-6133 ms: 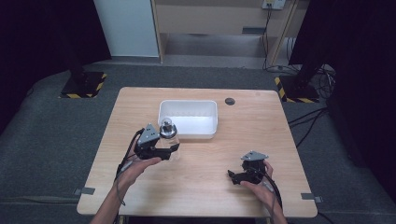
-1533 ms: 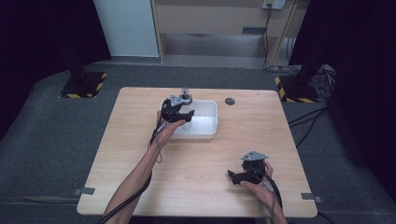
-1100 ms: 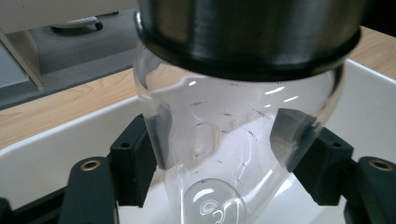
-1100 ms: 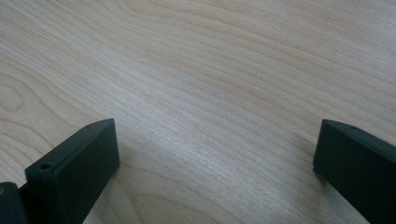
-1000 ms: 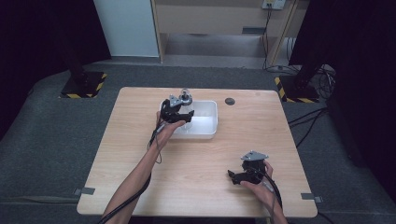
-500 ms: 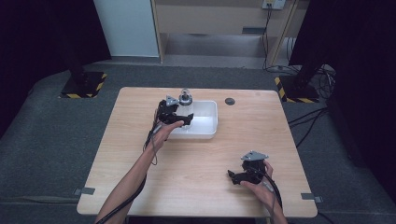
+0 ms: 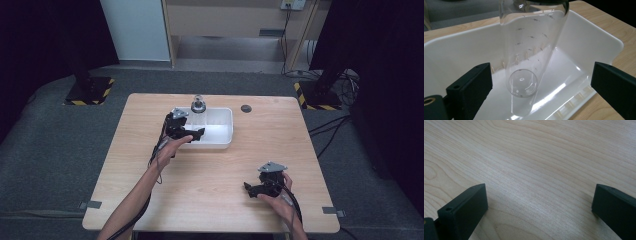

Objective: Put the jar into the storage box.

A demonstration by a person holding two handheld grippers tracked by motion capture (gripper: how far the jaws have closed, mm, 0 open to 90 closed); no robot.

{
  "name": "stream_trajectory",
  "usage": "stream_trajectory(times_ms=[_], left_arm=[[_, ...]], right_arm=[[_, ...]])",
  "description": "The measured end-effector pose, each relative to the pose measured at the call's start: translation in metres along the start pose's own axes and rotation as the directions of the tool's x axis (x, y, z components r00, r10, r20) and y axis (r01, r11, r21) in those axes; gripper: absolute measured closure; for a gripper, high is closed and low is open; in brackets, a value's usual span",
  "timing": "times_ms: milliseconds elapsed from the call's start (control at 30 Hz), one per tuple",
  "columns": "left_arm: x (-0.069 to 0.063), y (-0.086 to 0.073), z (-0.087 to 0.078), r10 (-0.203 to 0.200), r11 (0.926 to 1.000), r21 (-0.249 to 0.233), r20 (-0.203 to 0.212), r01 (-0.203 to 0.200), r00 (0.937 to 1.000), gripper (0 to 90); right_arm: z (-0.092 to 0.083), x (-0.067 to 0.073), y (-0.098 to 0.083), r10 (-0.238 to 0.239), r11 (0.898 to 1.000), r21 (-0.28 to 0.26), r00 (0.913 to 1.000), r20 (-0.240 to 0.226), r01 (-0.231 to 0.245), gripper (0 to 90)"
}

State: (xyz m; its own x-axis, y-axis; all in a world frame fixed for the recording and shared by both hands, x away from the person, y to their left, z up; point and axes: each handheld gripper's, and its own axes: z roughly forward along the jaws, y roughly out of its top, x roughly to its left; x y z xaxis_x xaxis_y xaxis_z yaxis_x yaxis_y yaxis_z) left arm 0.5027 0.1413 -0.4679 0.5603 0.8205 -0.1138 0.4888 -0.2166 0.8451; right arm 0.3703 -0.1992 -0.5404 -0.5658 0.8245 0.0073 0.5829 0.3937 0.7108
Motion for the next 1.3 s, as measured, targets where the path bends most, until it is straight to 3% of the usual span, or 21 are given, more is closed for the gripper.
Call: stream_trajectory(times_ms=[733, 1300], left_arm=[[-0.016, -0.013, -0.029, 0.034, 0.9989, -0.033, 0.044, -0.033, 0.9984, 2.4], [-0.023, -0.034, -0.049, 0.06, 0.9968, -0.057, 0.067, -0.056, 0.996, 2.8]], right_arm=[[0.0, 0.0, 0.0, -0.001, 1.0, 0.0, 1.0, 0.0, 0.001, 0.3], [0.0, 0.0, 0.0, -0.001, 1.0, 0.0, 1.0, 0.0, 0.001, 0.3]])
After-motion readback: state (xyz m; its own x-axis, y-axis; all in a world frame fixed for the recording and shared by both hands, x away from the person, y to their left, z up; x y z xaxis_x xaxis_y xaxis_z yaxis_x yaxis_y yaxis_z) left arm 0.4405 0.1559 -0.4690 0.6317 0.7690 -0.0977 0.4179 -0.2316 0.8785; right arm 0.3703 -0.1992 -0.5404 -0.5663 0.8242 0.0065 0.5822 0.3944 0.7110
